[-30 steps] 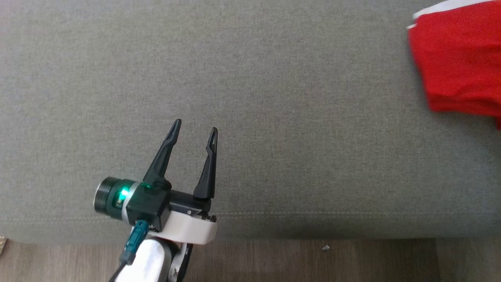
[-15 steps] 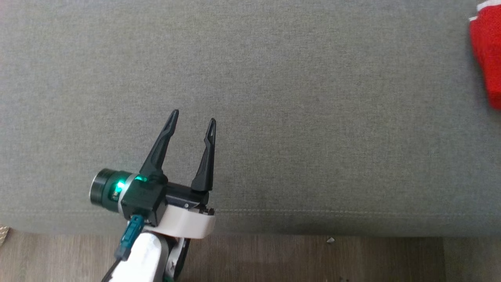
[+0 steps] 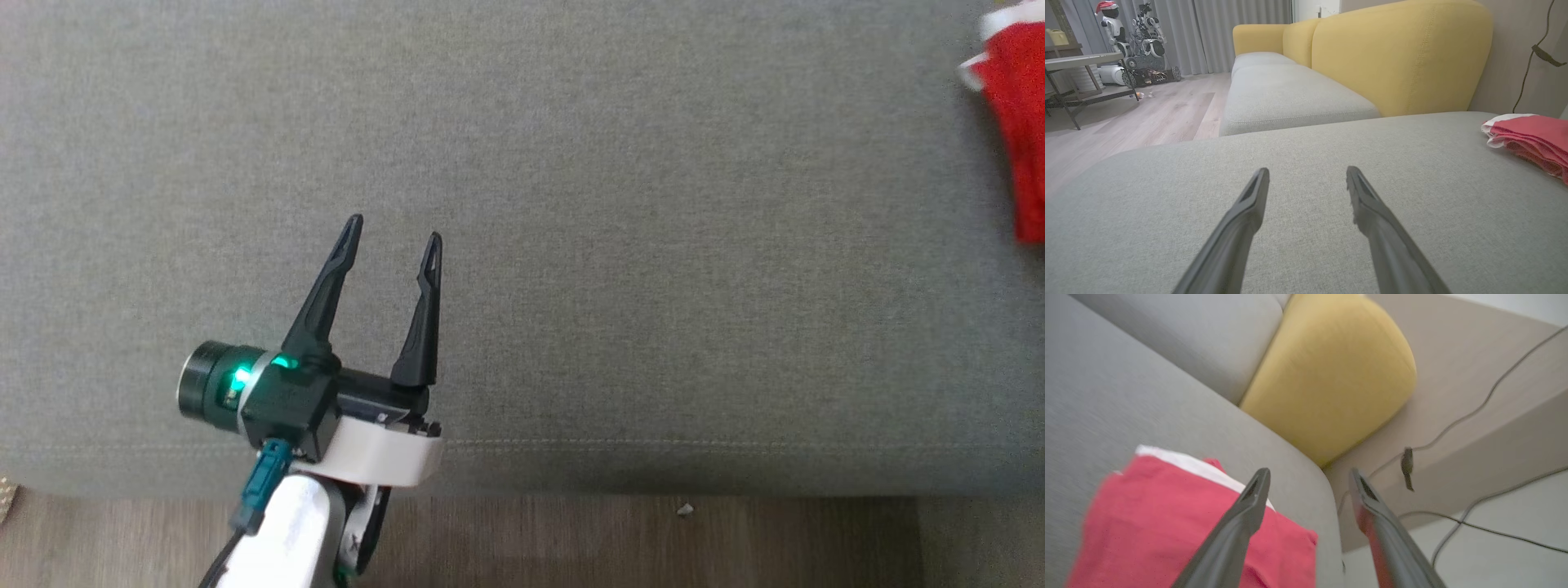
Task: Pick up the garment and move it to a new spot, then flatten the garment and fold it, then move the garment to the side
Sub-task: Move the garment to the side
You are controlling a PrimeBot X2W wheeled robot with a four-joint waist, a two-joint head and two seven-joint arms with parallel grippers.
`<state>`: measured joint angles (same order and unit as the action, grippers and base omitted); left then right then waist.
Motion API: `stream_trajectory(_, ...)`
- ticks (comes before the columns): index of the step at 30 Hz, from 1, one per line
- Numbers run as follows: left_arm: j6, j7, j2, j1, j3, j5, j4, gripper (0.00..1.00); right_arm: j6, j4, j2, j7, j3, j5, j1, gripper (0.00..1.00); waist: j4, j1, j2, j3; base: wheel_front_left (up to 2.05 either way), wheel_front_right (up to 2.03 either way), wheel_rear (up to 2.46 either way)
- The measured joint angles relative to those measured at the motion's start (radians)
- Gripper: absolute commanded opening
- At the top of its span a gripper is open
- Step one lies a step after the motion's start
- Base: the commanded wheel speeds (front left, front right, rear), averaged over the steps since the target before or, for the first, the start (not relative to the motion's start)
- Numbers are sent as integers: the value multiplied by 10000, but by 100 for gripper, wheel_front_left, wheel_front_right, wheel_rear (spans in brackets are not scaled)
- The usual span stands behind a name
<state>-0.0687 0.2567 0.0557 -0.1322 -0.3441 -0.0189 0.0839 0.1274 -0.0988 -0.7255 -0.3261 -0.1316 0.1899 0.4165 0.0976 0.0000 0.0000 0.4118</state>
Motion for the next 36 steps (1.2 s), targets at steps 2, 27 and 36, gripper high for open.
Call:
stream_trajectory(2,-2,0,4,14,19,0,-25,100,0,127,715,849,75,-27,-5,100,-34,0,0,-144,0,0,0)
stream_trajectory(27,207,0,-31,2491,1365,-1289,-13,100,0,-1185,6406,5806,2535,-3384,-4047,100,-173,-1,0,-3617,0,0,0)
stream_trajectory(36,433,0,-27,3349,1505,-980,-265,100,0,-1455,6627,5806,2690,-3022,-4743,100,-304,-1,1,-4427,0,0,0)
